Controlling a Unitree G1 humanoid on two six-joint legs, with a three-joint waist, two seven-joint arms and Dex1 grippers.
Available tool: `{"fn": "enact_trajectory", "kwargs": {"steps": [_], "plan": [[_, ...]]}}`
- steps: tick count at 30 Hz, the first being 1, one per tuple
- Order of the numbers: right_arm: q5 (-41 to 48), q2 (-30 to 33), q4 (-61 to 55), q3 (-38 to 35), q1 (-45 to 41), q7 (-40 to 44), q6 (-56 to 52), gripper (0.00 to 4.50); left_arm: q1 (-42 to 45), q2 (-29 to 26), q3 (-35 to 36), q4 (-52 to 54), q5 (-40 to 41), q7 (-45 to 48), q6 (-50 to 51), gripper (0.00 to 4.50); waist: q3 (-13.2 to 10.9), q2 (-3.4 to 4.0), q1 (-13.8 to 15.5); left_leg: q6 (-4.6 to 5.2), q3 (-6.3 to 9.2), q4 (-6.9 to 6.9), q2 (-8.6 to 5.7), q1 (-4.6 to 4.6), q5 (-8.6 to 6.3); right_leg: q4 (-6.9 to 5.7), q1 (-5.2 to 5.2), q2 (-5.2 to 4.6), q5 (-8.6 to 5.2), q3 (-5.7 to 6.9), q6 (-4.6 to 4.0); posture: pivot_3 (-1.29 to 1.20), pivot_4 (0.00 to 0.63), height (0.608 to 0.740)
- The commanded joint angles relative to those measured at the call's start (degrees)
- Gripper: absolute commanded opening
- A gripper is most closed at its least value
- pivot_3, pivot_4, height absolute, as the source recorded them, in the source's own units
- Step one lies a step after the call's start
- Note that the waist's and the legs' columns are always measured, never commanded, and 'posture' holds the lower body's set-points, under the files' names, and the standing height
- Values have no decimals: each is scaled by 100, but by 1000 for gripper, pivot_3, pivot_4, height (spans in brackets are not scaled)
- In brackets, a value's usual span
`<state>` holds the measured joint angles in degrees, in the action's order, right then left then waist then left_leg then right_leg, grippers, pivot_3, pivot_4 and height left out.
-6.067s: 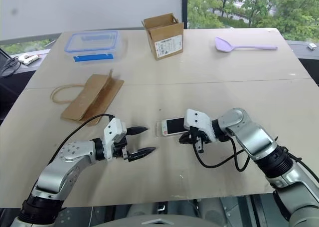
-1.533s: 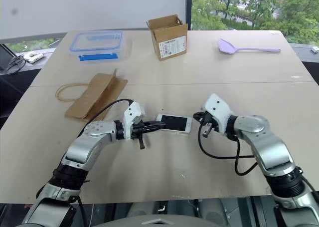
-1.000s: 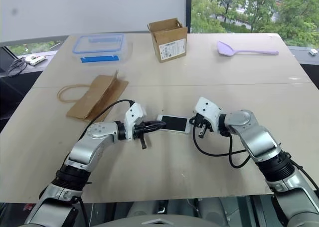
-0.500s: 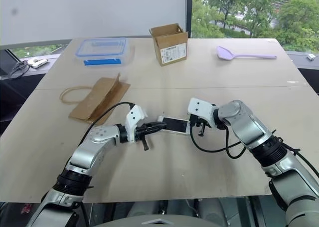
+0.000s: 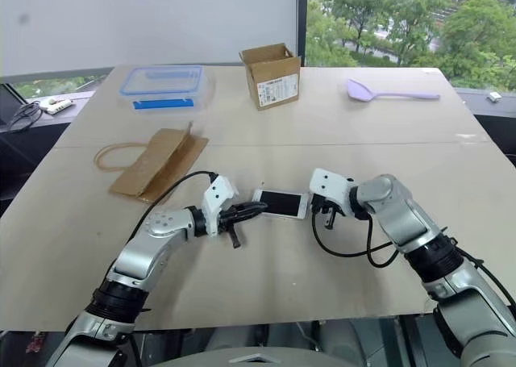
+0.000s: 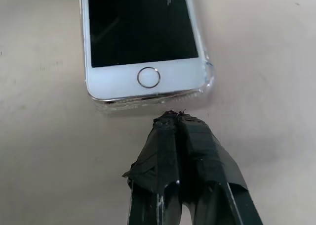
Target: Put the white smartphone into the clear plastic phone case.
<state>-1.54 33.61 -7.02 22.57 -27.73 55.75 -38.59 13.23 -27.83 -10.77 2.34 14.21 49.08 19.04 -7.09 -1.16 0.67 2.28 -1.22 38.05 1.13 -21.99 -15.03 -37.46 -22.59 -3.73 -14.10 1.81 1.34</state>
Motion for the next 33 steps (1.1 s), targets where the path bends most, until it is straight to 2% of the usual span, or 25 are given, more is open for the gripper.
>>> {"fn": "enact_trajectory", "kwargs": {"steps": [1,5,9,14,19,27,33], "plan": [[374,180,-598,-507,321,-53,-682,0,-95,-19,-87,-12,-93,35,24,72,-18,28,15,0,-1,-4,-1,-19,0,-1,-15,-1,2,1,-2,0,150,740],[1126,294,-1587,-1224,560,21,-1295,0,-91,-26,-74,-28,-99,53,-1,72,-37,52,37,1,4,-13,-7,-104,1,-7,-94,-7,13,12,12,0,150,740],[1647,16,-1945,-1405,596,-138,-1511,0,-57,-27,-73,-69,-110,103,-23,72,-63,69,13,3,2,-24,-18,-102,1,-2,-94,-17,4,12,-1,0,150,740],[1682,-298,-1643,-1000,526,-397,-1332,0,-1,-44,-86,-62,-110,135,-2,72,-93,65,11,5,2,-23,-22,-100,2,-2,-93,-13,2,11,-1,0,150,740],[1191,-42,-899,-218,508,-384,-915,0,-3,-47,-85,68,-101,115,78,72,-102,63,10,5,0,-22,-30,-101,3,0,-92,-4,8,8,14,0,150,740],[1087,273,-310,256,450,-329,-1204,0,-55,-33,-45,343,-46,-7,288,72,-103,56,11,5,3,-19,-29,-78,3,2,-72,17,9,14,20,0,150,740],[946,223,42,618,297,-354,-1192,0,-78,2,-32,463,-23,-110,376,72,-82,27,10,5,8,-17,-24,-57,2,5,-50,13,8,15,17,0,150,740]]}}
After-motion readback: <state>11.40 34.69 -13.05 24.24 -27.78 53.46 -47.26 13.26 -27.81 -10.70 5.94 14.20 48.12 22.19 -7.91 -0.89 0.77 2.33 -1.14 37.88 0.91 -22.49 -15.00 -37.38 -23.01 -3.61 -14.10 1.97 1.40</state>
